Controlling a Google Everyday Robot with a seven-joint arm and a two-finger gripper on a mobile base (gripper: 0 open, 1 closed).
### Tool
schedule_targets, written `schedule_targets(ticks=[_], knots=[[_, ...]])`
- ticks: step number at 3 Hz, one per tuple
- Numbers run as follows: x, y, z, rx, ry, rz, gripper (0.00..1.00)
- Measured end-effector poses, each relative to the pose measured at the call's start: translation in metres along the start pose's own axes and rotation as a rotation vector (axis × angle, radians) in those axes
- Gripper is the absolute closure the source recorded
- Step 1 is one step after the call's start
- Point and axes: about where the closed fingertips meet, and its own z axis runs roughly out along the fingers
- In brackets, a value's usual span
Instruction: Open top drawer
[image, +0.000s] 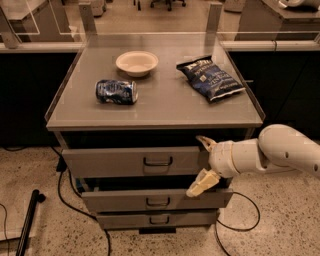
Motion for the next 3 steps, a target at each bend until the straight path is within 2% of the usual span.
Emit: schedule_targets(ticks=[1, 2, 3], knots=[[0.0151, -0.0145, 0.0199, -0.029, 0.028, 0.012, 0.0], [0.0131, -0.0155, 0.0188, -0.03, 0.029, 0.012, 0.01], [0.0131, -0.0155, 0.0188, -0.03, 0.029, 0.012, 0.23]])
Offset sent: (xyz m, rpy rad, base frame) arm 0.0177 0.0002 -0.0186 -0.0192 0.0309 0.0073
